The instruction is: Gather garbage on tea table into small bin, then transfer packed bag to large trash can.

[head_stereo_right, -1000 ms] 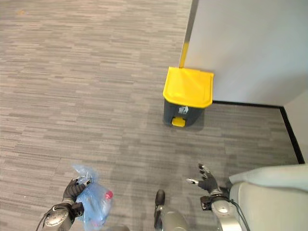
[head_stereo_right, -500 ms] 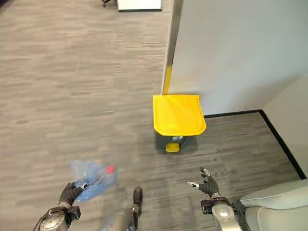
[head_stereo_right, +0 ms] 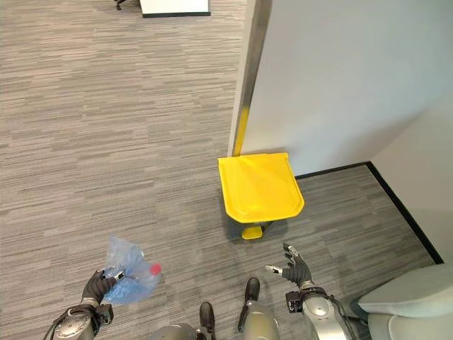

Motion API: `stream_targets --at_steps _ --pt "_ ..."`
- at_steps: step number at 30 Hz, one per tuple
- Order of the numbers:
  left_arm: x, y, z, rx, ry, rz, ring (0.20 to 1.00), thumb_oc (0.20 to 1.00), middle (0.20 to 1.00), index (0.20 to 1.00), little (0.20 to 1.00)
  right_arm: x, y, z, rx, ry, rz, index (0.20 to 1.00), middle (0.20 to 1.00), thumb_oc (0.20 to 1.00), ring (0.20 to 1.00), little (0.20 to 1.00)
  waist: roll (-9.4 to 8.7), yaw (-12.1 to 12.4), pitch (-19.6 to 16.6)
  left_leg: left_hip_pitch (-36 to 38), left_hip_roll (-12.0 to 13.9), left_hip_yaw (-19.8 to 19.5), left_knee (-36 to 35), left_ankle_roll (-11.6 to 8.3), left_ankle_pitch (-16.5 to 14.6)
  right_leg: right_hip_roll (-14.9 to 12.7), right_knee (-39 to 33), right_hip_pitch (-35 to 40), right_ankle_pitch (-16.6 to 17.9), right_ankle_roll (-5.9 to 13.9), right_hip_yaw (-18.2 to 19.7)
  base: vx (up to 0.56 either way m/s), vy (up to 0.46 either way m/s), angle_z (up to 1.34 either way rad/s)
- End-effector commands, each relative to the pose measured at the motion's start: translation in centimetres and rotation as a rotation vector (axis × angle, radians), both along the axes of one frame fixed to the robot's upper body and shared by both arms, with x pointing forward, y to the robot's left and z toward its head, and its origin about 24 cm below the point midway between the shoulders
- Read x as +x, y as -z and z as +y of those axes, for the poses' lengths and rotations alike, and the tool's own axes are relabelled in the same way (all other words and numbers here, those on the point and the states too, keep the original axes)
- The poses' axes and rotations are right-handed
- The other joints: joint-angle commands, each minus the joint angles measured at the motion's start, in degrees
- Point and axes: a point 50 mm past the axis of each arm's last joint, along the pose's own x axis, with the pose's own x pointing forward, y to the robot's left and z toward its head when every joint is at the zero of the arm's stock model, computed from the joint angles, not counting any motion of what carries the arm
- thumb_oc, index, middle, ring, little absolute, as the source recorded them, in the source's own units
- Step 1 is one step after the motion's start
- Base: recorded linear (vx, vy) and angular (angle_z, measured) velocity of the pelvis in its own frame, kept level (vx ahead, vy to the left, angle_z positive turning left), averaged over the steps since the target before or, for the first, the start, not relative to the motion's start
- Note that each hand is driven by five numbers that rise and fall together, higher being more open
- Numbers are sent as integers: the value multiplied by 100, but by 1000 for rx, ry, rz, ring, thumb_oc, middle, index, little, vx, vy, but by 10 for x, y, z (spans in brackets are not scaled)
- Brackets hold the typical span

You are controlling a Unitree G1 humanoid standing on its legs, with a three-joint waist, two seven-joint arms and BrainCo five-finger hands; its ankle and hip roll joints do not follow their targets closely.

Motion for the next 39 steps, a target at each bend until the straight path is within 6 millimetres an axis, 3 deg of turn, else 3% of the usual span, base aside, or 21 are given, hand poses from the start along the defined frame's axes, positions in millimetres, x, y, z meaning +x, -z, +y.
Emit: stream_targets --at_steps 1,4,7,11,15,20,23,28,39 --pt "14 -26 9 57 9 -146 200 200 200 200 200 16 -16 -5 -38 -19 -83 1000 1000 1000 1000 1000 -105 22 104 80 538 -482 676 -445 -851 -57 -228 621 -7 218 -107 166 -170 17" --pt "8 -23 10 50 -5 -131 200 200 200 200 200 12 -14 -9 -45 -16 -68 1000 1000 1000 1000 1000 -162 56 -40 179 600 -470 732 -542 -906 -61 -350 817 48 195 -239 194 -203 21" --pt "2 -19 9 38 -13 -112 200 200 200 200 200 7 -15 -15 -55 -6 -67 1000 1000 1000 1000 1000 -139 34 -217 352 841 -467 607 -731 -836 133 -517 1059 -64 126 -322 165 -244 5" --pt "10 -21 3 21 2 -128 200 200 200 200 200 3 -15 -22 -72 18 -65 1000 1000 1000 1000 1000 -149 -46 -224 177 1132 -508 844 -987 -600 328 -682 1200 -225 -29 -352 32 -207 -10" --pt "16 -18 -9 -16 36 -132 200 200 200 200 200 -2 -13 -32 -87 58 -50 1000 1000 1000 1000 1000 -143 -140 -207 -15 1282 -408 1297 -1047 -497 477 -1003 1534 -378 -189 -424 20 -101 14" --pt "22 -20 -15 -6 85 -132 200 200 200 200 200 -3 -10 -35 -62 116 -50 1000 1000 1000 1000 1000 -138 -168 -104 -659 914 -225 1028 -868 -422 483 -1170 1611 -346 -170 -395 -27 30 32" --pt "17 -18 -12 1 75 -121 200 200 200 200 200 -8 -4 -36 -83 116 -12 1000 1000 1000 1000 1000 -74 -163 -146 -431 869 -243 587 -833 -346 573 -1123 1596 -365 -114 -388 22 72 -8" --pt "13 -20 1 37 55 -114 200 200 200 200 200 -17 8 -38 -56 156 47 1000 1000 1000 1000 1000 -174 -168 -268 -163 764 -168 227 -730 -307 534 -982 1550 -336 -47 -188 58 70 -24" --pt "5 -20 8 53 29 -96 200 200 200 200 200 -13 9 -32 -56 131 54 1000 1000 1000 1000 1000 -242 -52 -220 -7 604 -154 395 -454 -627 433 -604 1427 -366 101 167 66 84 -15"
